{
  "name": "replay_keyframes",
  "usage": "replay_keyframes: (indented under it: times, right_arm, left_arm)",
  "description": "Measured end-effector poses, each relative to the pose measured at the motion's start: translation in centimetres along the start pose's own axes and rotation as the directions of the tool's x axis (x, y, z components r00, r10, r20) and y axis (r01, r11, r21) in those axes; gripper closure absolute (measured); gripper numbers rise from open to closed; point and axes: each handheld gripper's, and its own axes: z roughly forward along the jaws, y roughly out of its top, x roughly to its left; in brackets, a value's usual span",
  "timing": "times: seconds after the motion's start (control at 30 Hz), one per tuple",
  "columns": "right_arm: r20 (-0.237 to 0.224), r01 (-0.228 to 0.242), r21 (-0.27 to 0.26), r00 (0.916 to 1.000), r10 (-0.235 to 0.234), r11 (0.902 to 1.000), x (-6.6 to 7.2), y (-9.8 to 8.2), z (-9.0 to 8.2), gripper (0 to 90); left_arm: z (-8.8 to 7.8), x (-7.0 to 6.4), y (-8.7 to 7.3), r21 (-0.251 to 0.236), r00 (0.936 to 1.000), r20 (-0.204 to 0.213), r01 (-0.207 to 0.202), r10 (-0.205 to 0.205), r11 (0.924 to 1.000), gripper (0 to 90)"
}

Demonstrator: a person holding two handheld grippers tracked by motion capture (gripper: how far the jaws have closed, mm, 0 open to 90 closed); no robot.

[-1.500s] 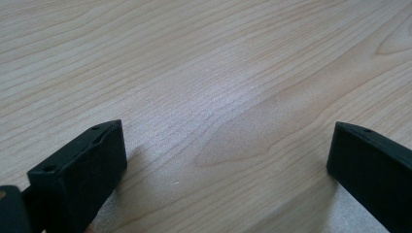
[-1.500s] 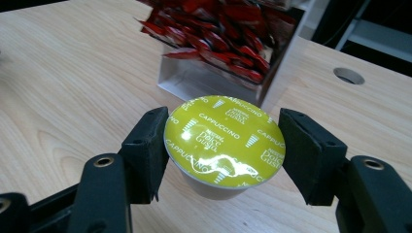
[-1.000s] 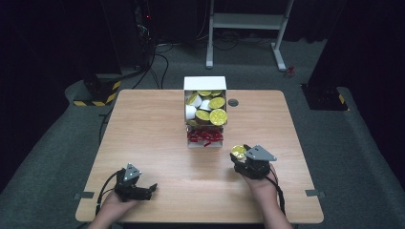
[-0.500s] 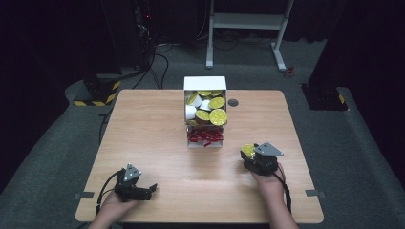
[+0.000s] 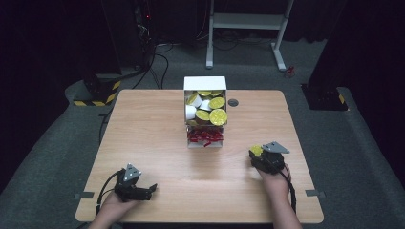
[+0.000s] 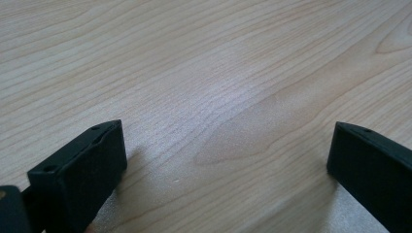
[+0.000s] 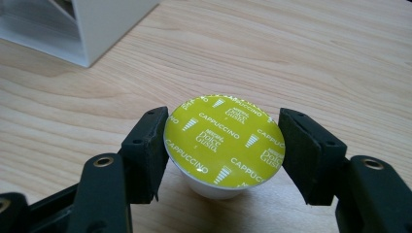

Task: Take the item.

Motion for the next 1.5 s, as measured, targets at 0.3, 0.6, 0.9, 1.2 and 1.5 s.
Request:
replay_keyframes:
  times: [0.3, 0.6, 0.9, 1.2, 1.5]
  right_arm:
    - [0.031, -0.017, 0.018, 0.9994, 0.017, 0.9997, -0.8, -0.2, 0.4, 38.1]
    - [0.056, -0.028, 0.021, 0.9981, 0.027, 0.9994, -1.6, -0.7, 0.5, 38.1]
    - [0.058, -0.025, 0.017, 0.998, 0.024, 0.9995, -1.5, -0.8, 0.5, 37.7]
    - [0.038, -0.057, -0.007, 0.9976, 0.058, 0.9983, -1.7, -0.6, 0.2, 29.3]
    - [0.011, -0.066, -0.035, 0.9978, 0.066, 0.9972, -1.1, -0.2, -1.1, 22.5]
  left_arm:
    - [0.0, 0.0, 0.0, -0.001, 1.0, 0.0, 0.001, -0.001, 1.0, 1.2]
    - [0.0, 0.0, 0.0, 0.002, 1.0, -0.001, 0.003, -0.003, 1.0, 1.2]
    - [0.0, 0.0, 0.0, 0.002, 1.0, -0.001, 0.003, -0.003, 1.0, 1.2]
    - [0.0, 0.0, 0.0, 0.002, 1.0, -0.001, 0.003, -0.003, 1.0, 1.2]
    - [0.1, 0.1, 0.1, 0.003, 0.9999, 0.004, -0.012, 0.012, 0.9999, 1.1]
